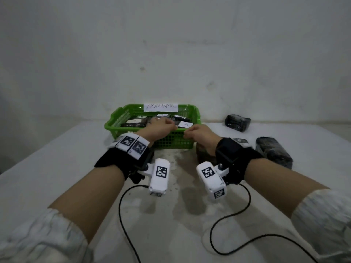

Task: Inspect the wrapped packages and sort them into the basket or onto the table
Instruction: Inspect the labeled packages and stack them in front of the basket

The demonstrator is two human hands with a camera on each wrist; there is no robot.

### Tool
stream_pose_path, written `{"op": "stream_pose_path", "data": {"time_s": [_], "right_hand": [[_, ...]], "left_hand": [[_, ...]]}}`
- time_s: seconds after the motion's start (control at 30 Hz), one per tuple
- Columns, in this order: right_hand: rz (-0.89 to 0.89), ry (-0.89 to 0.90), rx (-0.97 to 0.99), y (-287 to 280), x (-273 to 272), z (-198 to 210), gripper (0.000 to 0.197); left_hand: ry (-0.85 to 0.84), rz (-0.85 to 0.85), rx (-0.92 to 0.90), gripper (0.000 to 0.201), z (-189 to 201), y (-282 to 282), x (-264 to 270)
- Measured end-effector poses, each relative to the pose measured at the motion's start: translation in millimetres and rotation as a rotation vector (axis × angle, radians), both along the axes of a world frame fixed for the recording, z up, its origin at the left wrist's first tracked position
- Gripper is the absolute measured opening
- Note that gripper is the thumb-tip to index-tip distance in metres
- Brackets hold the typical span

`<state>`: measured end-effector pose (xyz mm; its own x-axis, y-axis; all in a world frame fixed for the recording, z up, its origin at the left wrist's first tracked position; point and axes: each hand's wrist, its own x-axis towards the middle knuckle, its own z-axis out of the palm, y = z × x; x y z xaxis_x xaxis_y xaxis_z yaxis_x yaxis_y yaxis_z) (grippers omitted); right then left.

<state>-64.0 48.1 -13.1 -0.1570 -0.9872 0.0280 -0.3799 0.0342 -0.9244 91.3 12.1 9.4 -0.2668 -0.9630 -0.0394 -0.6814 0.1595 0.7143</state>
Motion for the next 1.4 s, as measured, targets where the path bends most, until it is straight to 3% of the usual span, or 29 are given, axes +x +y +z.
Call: {"op": "stream_pose_path", "data": {"time_s": [0.07, 0.13, 0.23, 0.3, 0.37, 0.47, 0.53, 0.6, 0.77, 0.87, 0.9, 0.97, 1.0, 1.07, 1.1, 1.2, 1.4], "right_hand": [[-0.079, 0.063, -0.035, 3.0, -32.2, 3.8, 0.016], [-0.075, 0.250, 0.007, 4.4, -64.4, 7.3, 0.016], [-0.021, 0.675, 0.182, 2.7, -101.9, 5.5, 0.062], [0.015, 0.780, 0.230, 3.0, -115.7, 2.2, 0.080], [0.081, 0.777, 0.278, 3.0, -123.9, -0.8, 0.090], [0.100, 0.829, 0.375, 1.4, -127.7, -5.3, 0.089], [0.078, 0.860, 0.373, 0.2, -130.6, -6.1, 0.069], [0.071, 0.808, 0.370, 0.5, -134.4, -4.1, 0.057], [0.006, 0.750, 0.378, 15.5, -138.8, 15.6, 0.056], [-0.052, 0.615, 0.288, 23.3, -142.0, 23.4, 0.046], [-0.057, 0.513, 0.221, 21.8, -143.3, 22.2, 0.047], [-0.069, 0.270, 0.054, 17.7, -148.8, 19.1, 0.086], [-0.066, 0.112, -0.013, 20.6, -145.5, 19.6, 0.086], [-0.021, -0.114, -0.094, 29.9, -132.8, 22.1, 0.050], [0.002, -0.195, -0.118, 30.7, -128.3, 20.8, 0.045], [0.127, -0.353, -0.142, 33.3, -107.1, 16.5, 0.048], [0.193, -0.542, -0.141, 35.0, -69.6, 18.8, 0.049]], "left_hand": [[-0.055, -0.066, -0.011, 0.051, -1.8, -0.7, -32.1], [-0.191, -0.101, -0.008, 0.061, -5.4, 2.1, -62.6], [-0.413, -0.129, -0.007, 0.074, -9.2, 10.2, -86.7], [-0.440, -0.143, 0.009, 0.076, -11.2, 12.7, -88.0], [-0.450, -0.168, 0.023, 0.076, -11.9, 13.9, -84.4], [-0.456, -0.191, 0.053, 0.073, -7.9, 18.4, -79.4], [-0.440, -0.235, 0.059, 0.069, -1.0, 25.5, -79.0], [-0.424, -0.255, 0.060, 0.064, 0.9, 28.3, -80.6], [-0.381, -0.215, 0.042, 0.058, -0.4, 24.4, -83.9], [-0.315, -0.222, 0.089, 0.056, 1.5, 22.2, -82.4], [-0.237, -0.217, 0.115, 0.059, 2.0, 21.7, -81.5], [0.029, -0.193, 0.213, 0.063, 4.3, 19.5, -79.5], [0.121, -0.192, 0.246, 0.061, 8.0, 22.5, -78.4], [0.216, -0.183, 0.267, 0.059, 17.4, 25.7, -76.1], [0.286, -0.191, 0.253, 0.061, 21.2, 24.5, -73.1], [0.494, -0.206, 0.214, 0.061, 25.0, 19.4, -65.0], [0.641, -0.281, 0.148, 0.043, 27.2, 19.8, -54.2]]}}
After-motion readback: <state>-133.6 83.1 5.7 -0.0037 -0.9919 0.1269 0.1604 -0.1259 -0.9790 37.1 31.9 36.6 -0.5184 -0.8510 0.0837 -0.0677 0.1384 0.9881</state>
